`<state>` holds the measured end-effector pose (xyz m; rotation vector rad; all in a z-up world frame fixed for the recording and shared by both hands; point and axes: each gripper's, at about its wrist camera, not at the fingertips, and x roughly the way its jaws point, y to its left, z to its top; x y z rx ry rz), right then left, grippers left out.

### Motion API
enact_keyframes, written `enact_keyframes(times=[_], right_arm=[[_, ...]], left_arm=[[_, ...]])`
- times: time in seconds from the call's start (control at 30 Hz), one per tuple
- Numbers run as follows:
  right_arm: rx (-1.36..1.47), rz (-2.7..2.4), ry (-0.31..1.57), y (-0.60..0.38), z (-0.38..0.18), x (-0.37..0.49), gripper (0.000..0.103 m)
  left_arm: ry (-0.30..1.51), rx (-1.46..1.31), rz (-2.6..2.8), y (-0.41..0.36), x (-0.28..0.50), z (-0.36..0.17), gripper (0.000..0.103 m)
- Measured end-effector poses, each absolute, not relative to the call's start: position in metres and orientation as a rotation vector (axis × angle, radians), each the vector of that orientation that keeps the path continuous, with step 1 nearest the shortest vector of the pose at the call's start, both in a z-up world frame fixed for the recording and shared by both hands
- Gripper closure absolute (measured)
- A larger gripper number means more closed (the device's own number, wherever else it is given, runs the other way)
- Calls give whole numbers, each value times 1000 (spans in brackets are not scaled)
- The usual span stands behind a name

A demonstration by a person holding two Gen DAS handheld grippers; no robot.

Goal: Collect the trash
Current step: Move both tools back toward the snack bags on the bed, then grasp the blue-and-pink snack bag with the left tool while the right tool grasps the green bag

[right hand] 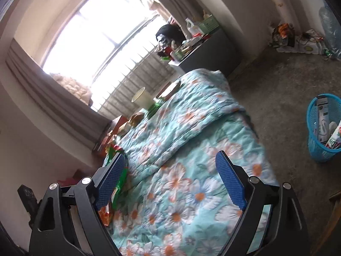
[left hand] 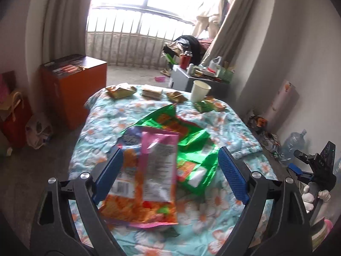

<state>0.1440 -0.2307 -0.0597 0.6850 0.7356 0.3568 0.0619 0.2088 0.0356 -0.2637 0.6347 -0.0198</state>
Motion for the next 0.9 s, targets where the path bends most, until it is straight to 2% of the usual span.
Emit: enact_keyframes(times=[0.23,0.67,0.9], right_arm=[[728,514,874,-164,-76,168,18],[778,641,1053,-84,-95,232,23],[782,648,1150,-53,-120,250,33]], left_arm=[[686,-267,62,247,55,2,17],[848,-356,36,273,108,-66,18],[922,-377,5,273,117,-85,34]])
